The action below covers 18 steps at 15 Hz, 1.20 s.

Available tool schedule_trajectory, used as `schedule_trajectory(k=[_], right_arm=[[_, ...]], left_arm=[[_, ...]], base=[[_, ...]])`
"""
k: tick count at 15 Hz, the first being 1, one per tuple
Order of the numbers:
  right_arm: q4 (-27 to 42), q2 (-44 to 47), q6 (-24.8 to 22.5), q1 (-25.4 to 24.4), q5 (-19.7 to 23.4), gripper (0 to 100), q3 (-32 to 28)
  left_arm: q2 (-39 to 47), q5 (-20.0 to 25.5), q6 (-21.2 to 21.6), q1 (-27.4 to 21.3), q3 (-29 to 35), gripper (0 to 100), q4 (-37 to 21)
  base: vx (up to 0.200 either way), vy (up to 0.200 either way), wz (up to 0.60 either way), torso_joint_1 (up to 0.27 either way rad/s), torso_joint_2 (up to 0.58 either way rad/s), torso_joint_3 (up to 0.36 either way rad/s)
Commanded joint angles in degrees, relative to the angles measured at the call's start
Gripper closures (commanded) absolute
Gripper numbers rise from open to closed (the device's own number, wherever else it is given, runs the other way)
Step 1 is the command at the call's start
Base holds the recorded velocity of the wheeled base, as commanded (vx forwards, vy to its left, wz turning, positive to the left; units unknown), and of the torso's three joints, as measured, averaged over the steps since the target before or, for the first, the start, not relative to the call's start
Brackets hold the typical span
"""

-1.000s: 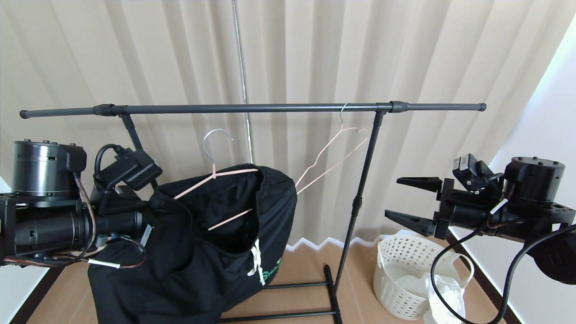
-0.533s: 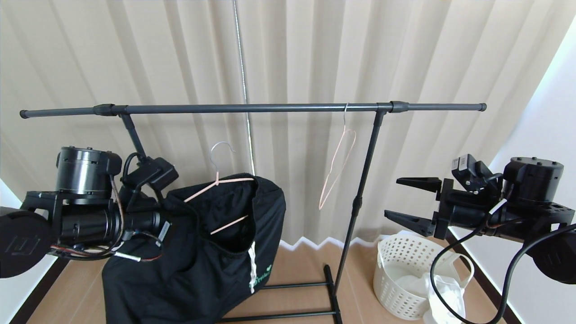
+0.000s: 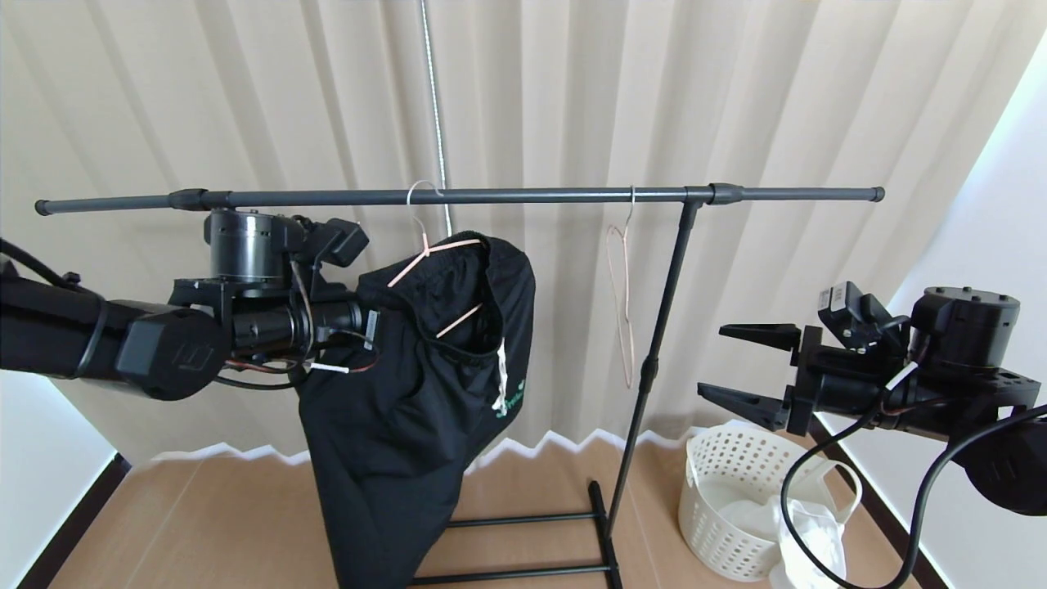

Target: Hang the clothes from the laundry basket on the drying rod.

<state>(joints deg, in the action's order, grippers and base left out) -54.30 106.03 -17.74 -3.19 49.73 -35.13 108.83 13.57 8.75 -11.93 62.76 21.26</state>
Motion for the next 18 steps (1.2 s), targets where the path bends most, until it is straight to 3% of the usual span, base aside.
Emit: schedule_trajectory(k=[1,8,18], right_arm=[[-0.02,0.05,-0.02,0.03,0.02,0,-0.02],[-0.02,1.02,-0.02,0.03,0.02,0,-0.11],[-0.11,2.07,-0.02,-0.06,-0.86,0,-0.29]], left_arm=[[5.96,-0.38,-2.69,-0.63,6.59,100,0.10],[14.57,-1.18,-5.24,-0.63,17.75,100,0.27],[20.73,-1.35,-6.20,-0.72,22.58,100,2.56]], base=[[0.000,0.000,0.00,0.000,0.00,0.000],[0.000,0.000,0.00,0.000,0.00,0.000],[0.000,0.000,0.00,0.000,0.00,0.000]])
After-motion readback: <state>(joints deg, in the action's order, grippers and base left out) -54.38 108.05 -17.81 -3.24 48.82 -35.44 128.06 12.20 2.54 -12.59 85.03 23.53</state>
